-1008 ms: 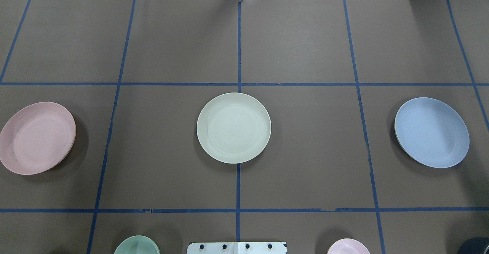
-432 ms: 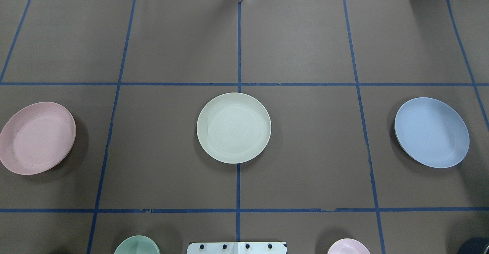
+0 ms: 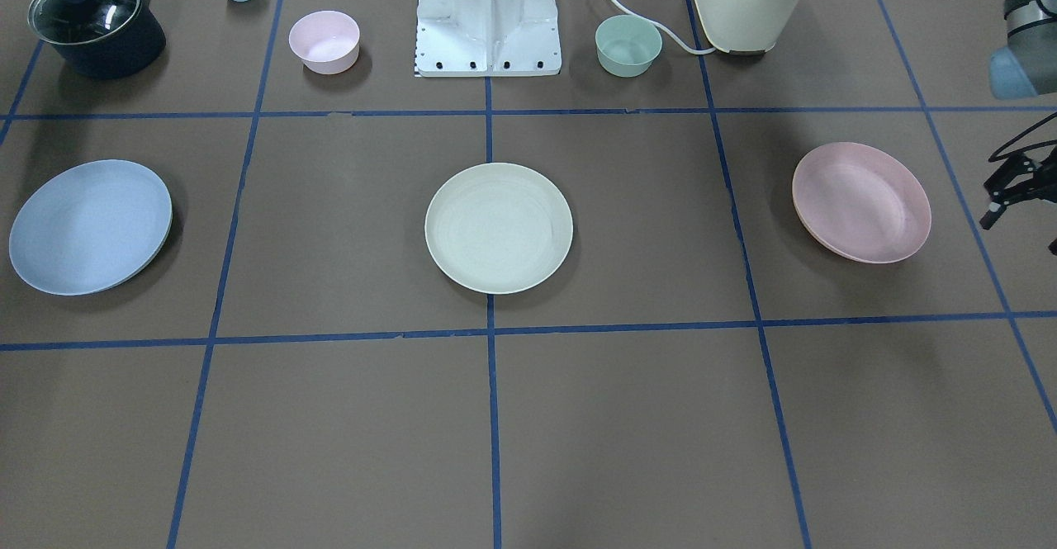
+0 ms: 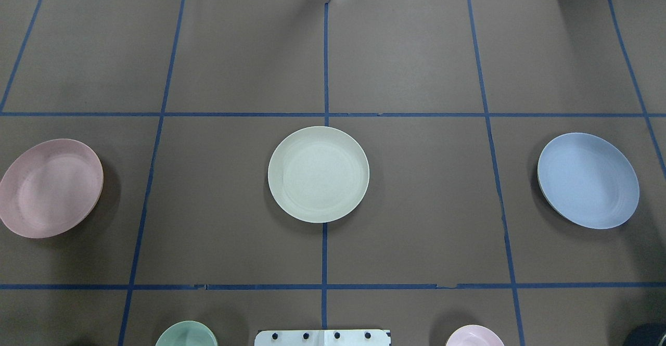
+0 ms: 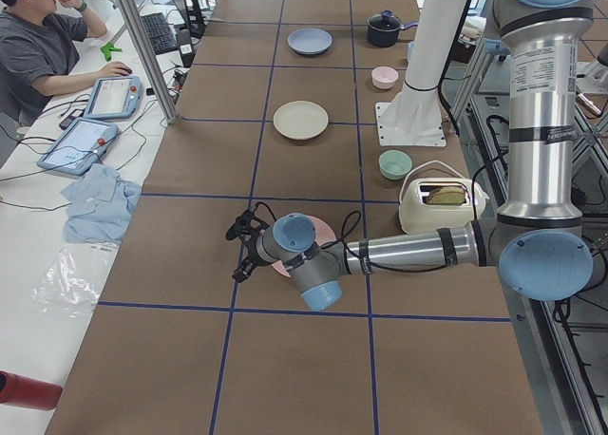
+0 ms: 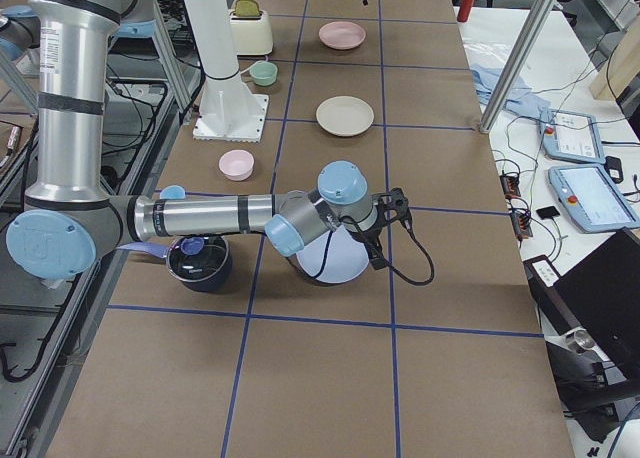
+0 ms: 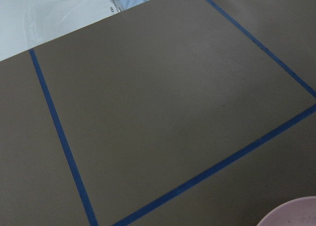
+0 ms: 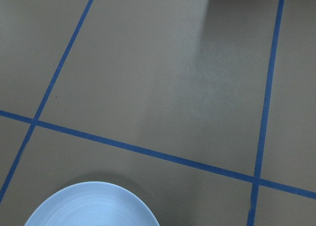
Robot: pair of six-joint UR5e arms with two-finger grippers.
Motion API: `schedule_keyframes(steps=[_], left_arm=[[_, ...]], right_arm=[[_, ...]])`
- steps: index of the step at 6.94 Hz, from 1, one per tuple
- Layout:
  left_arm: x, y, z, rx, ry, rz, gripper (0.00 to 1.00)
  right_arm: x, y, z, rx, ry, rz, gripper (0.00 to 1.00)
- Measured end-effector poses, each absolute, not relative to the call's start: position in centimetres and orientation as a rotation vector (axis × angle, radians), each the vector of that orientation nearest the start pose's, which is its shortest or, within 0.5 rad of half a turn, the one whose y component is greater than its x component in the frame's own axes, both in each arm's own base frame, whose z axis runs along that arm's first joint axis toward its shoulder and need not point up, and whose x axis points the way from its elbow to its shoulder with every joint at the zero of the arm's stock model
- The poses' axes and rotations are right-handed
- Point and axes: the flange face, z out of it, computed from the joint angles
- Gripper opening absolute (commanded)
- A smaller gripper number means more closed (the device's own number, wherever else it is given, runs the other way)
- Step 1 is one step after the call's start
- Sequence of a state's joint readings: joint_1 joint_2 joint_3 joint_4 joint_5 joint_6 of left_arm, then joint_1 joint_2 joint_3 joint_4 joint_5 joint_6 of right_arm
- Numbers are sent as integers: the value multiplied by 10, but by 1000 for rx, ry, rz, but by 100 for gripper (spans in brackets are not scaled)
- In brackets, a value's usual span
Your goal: Stack three plates with pink and blue
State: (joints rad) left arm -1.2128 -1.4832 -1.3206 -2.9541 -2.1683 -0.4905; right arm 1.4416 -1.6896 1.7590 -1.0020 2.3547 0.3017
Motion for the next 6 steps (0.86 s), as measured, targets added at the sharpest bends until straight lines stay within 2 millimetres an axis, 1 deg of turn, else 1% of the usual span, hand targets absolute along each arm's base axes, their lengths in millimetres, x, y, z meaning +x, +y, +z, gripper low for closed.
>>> schedule_keyframes(steps=[1, 2, 3, 4, 5, 6], left_arm=[[102, -429, 688, 674, 952, 157, 87], [109, -411, 700, 652, 966, 123, 75], [115, -400, 707, 635, 967, 101, 71], [123, -392, 710, 621, 975, 107, 68], [135, -385, 712, 607, 985, 133, 67], [148, -379, 713, 597, 989, 158, 52]], right_arm=[[2, -464, 557, 430, -868, -92, 100], [3, -461, 560, 427, -869, -91, 100], [3, -458, 563, 422, -870, -89, 100], [3, -456, 565, 418, -870, -87, 100], [3, -455, 567, 414, -869, -86, 100], [3, -453, 569, 410, -869, -84, 100]])
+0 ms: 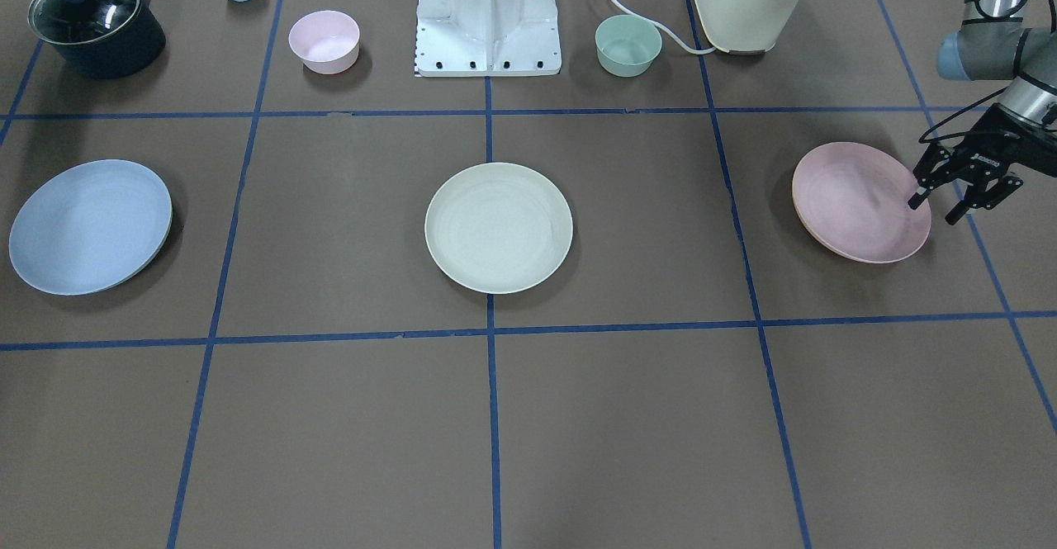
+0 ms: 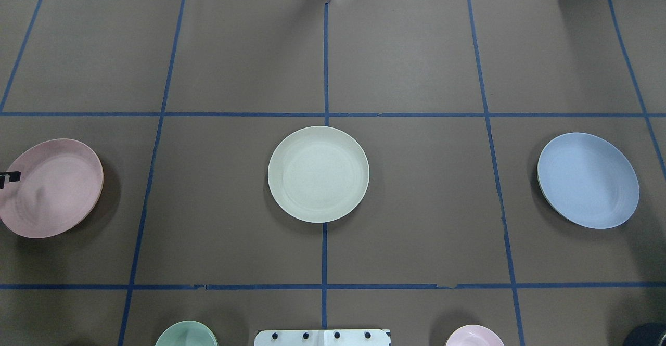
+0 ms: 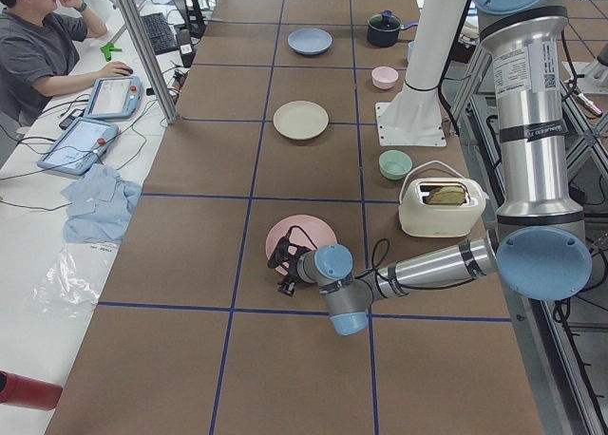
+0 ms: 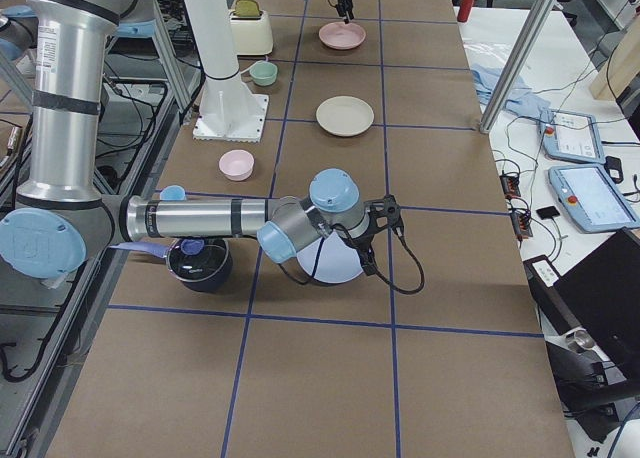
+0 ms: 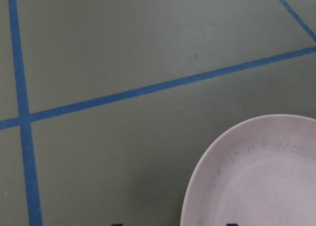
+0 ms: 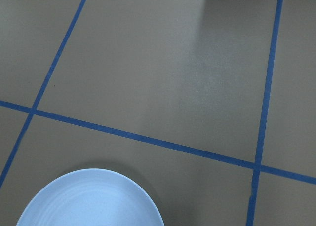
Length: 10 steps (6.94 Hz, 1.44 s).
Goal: Stack three plates with pink and blue
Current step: 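Grasp the pink plate rim with the left gripper and lift it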
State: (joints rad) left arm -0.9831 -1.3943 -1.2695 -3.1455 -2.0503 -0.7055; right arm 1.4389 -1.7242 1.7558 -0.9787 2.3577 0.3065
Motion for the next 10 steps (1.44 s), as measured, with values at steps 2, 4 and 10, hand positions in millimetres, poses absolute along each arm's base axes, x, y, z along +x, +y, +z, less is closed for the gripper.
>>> schedule_keyframes(steps=[2, 4, 10], left_arm=[[172, -371, 713, 598, 985, 196, 0], [174, -366, 703, 609, 1014, 215, 0], [147, -433, 502, 555, 1124, 173, 0]], right_arm=[[3, -452, 571, 406, -868, -82, 100], [3, -452, 572, 406, -867, -82, 100], [3, -452, 572, 404, -868, -81, 100]])
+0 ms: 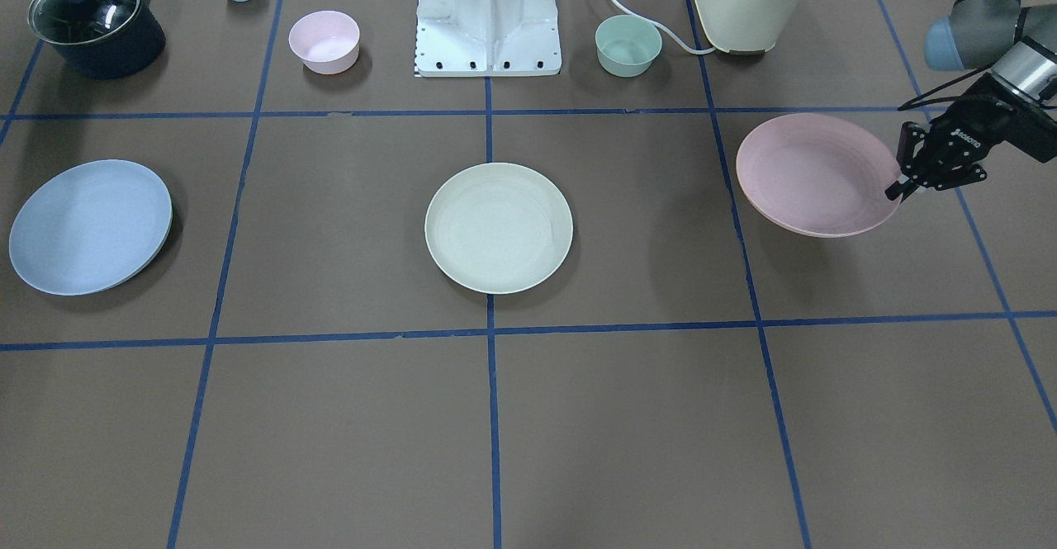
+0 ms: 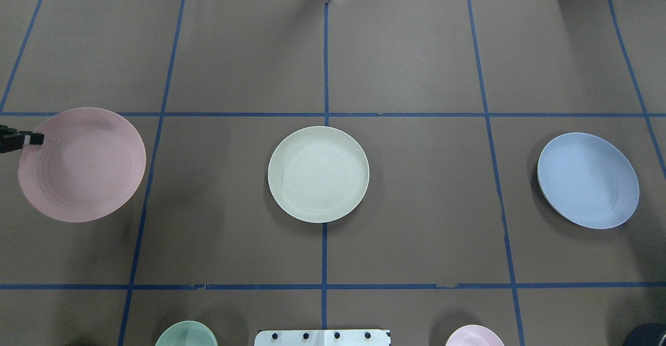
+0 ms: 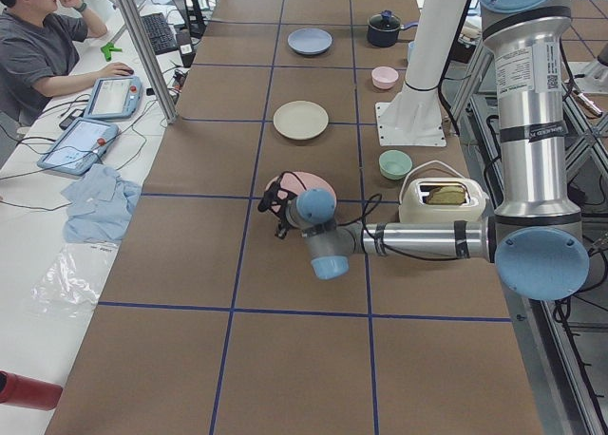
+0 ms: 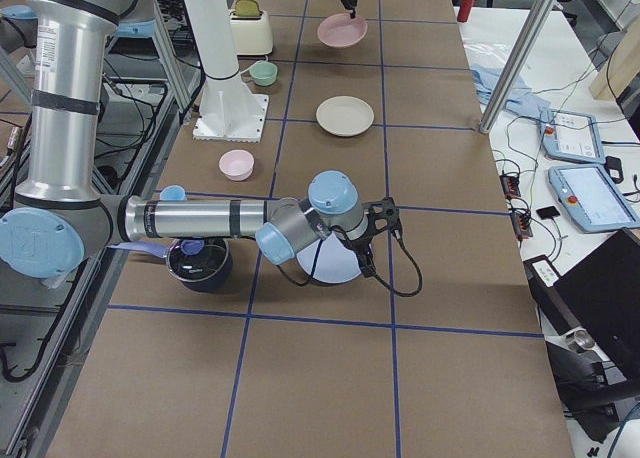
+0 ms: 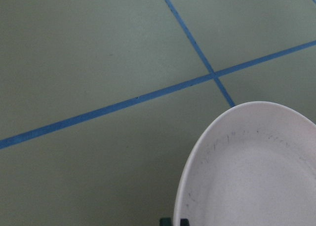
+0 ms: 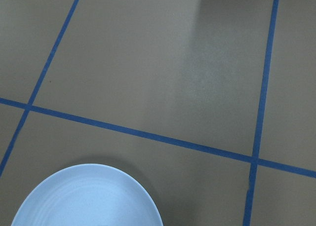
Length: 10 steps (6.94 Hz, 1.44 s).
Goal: Stack three plates with pink and blue
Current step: 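Grasp the pink plate rim with the left gripper and lift it, then carry the pink plate onto the cream plate and open the left gripper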
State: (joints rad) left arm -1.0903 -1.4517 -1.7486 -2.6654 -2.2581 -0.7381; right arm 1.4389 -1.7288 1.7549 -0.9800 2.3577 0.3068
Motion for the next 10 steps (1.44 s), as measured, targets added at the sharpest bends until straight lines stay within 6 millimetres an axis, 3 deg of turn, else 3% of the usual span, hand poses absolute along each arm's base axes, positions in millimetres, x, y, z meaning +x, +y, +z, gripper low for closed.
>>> schedule_keyframes(steps=[1, 2, 3, 5, 6, 7, 10], left_arm=[[157, -443, 438, 521, 1142, 127, 0], [190, -450, 390, 488, 1168, 90, 0], [249, -454, 349, 444, 1182, 51, 0], [395, -458, 286, 356, 1185, -32, 0], [447, -458, 270, 332, 1181, -55, 0], [472, -454, 265, 319, 1177, -59, 0], [507, -430, 272, 321, 1152, -50, 0]], right_arm=[[3, -452, 572, 403, -869, -81, 100], [3, -452, 572, 403, -869, -81, 100], [3, -452, 572, 402, -869, -81, 100], [3, -452, 572, 401, -869, -80, 100], [3, -453, 572, 399, -868, -80, 100], [2, -454, 573, 398, -868, -80, 100], [1, -456, 573, 398, -869, -80, 100]])
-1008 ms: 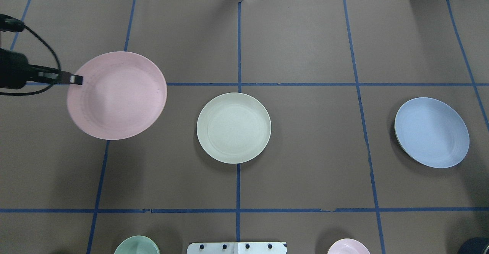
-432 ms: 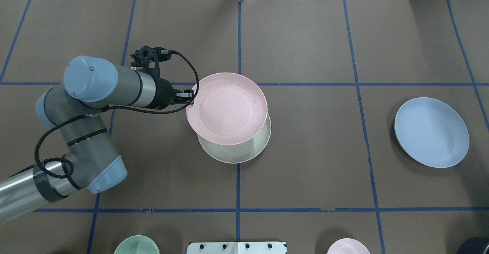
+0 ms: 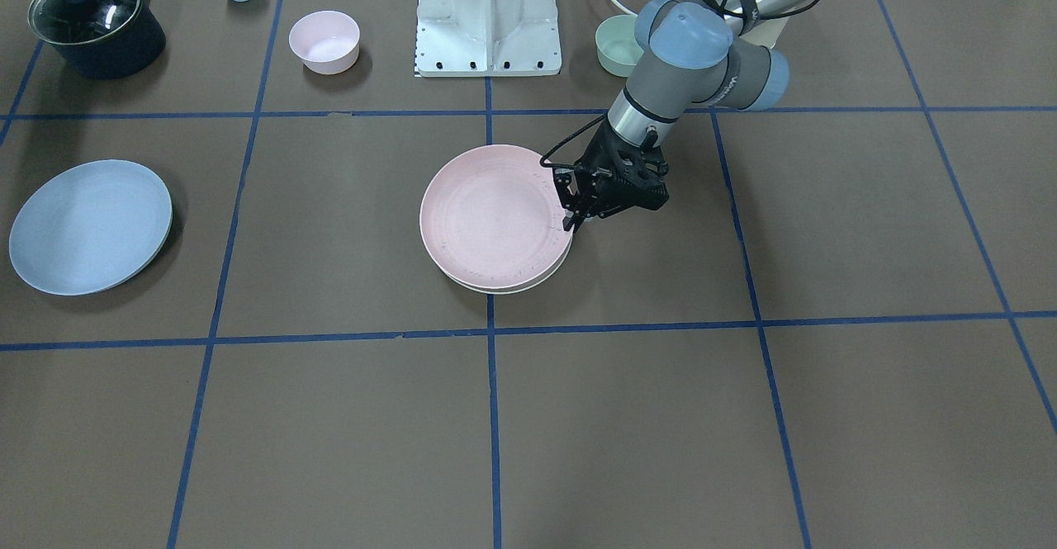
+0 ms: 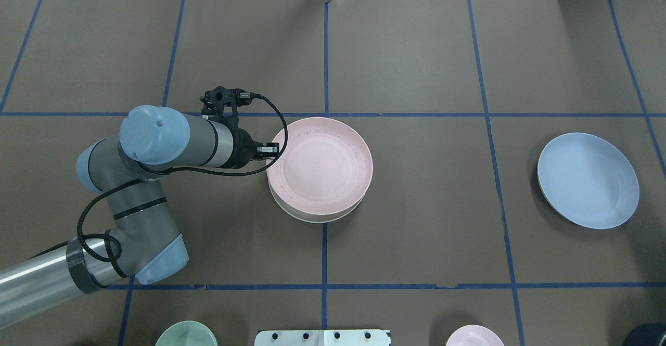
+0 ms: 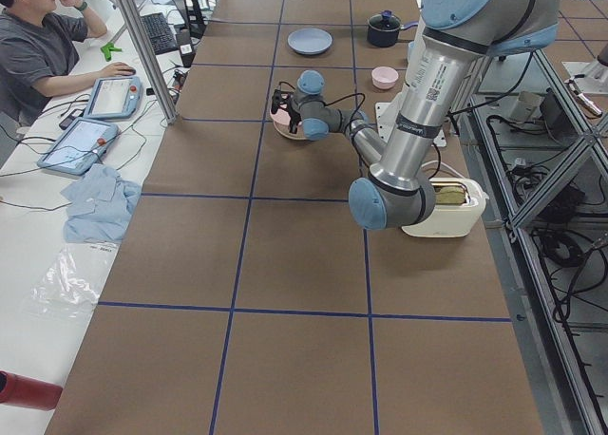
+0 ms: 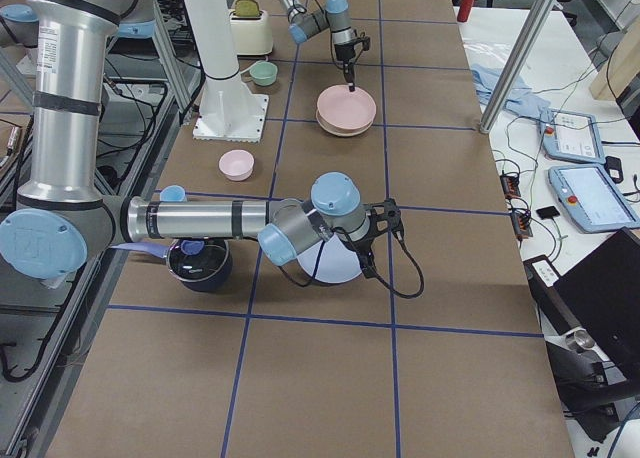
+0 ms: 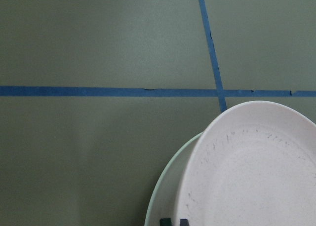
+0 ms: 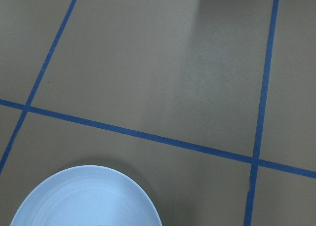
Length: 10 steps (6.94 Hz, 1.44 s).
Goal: Stack three plates with pink and blue
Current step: 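Carry the pink plate onto the cream plate and open the left gripper, then withdraw the left gripper from the stacked plates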
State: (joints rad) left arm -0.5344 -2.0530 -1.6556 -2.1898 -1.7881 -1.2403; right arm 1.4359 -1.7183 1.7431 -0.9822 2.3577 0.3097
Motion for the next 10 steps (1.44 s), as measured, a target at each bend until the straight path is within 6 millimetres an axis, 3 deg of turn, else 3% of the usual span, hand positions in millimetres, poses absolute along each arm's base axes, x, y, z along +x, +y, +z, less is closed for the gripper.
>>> schedule_keyframes(steps=[1, 3, 4, 5, 6, 9, 10], left_arm=[[511, -426, 273, 321, 1150, -46, 8], [513, -423, 278, 319, 1142, -42, 54], [513, -423, 279, 319, 1141, -42, 67], [514, -423, 279, 321, 1140, -45, 91], [513, -424, 279, 328, 1137, -52, 99], [504, -426, 270, 356, 1146, -43, 99], [496, -426, 272, 381, 1138, -11, 99]], right_arm=[[1, -456, 573, 397, -869, -80, 100], [1, -457, 574, 397, -869, -79, 100], [1, -457, 574, 397, -869, -79, 100], [1, -457, 574, 396, -869, -79, 100], [1, -457, 574, 397, -869, -79, 100], [-2, -457, 574, 383, -875, -66, 99], [-13, -457, 573, 356, -885, -35, 99]])
